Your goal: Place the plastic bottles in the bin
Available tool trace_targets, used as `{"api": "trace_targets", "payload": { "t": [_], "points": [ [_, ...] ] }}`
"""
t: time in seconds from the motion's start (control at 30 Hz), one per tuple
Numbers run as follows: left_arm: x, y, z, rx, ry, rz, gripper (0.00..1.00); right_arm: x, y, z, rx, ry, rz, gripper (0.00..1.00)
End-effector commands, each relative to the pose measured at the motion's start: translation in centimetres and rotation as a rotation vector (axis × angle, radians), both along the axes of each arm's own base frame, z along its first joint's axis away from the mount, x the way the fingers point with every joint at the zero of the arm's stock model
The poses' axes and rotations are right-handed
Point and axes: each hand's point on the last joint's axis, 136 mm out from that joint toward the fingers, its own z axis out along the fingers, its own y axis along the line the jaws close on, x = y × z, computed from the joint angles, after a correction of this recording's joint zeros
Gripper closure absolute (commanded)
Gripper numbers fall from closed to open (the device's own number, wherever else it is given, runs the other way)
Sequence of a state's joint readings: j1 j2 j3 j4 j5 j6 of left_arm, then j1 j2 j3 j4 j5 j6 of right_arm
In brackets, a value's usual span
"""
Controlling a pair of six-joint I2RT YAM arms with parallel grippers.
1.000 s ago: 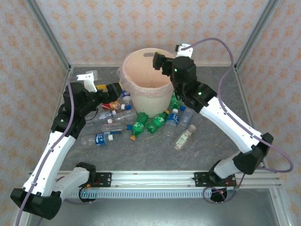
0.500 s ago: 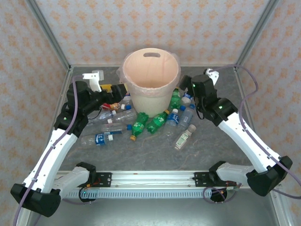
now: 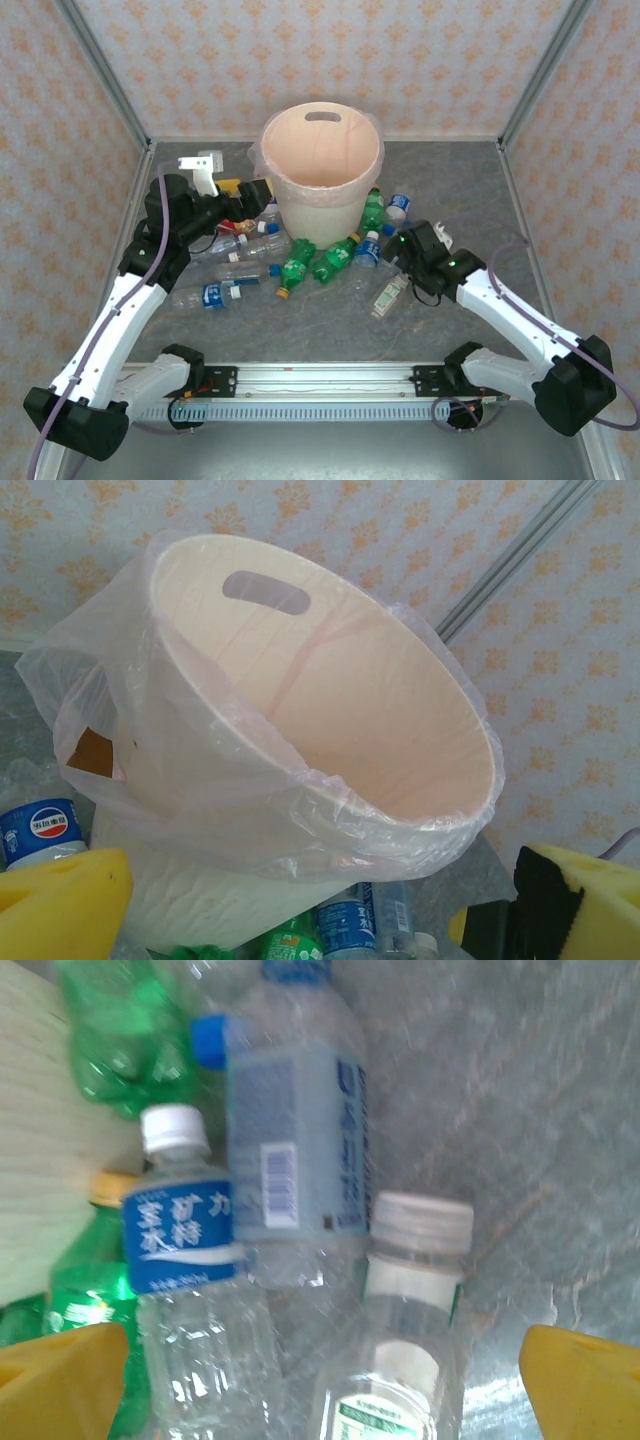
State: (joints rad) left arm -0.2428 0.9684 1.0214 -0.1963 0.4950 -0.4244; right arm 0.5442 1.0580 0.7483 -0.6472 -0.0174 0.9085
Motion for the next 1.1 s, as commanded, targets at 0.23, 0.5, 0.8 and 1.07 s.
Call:
{"api": "trace_targets", "payload": {
  "t": [0.23,0.5,0.8,1.07],
  "points": [
    [-0.3,-0.4,0.4,-0.006,-0.039,-0.019,0.01,-3.1,0.8,-4.5,0.127,0.142,-0.051,0.07],
    [-0.4,-0.1,0.5,0.002,-0.037,-0.007,0.01,-3.0,1.7,-5.4,0.142,0.169,-0.022,0.08],
    [-0.6,0.1,0.5,0.014,-0.031,-0.003,0.01,-3.3,2.5,-7.1,0.155,0.215,-0.006,0.15],
    [-0.6,0.1,0.5,0.013,-0.028,0.004,0.01,-4.0,2.2,-8.7,0.153,0.244,-0.01,0.25]
  ]
}}
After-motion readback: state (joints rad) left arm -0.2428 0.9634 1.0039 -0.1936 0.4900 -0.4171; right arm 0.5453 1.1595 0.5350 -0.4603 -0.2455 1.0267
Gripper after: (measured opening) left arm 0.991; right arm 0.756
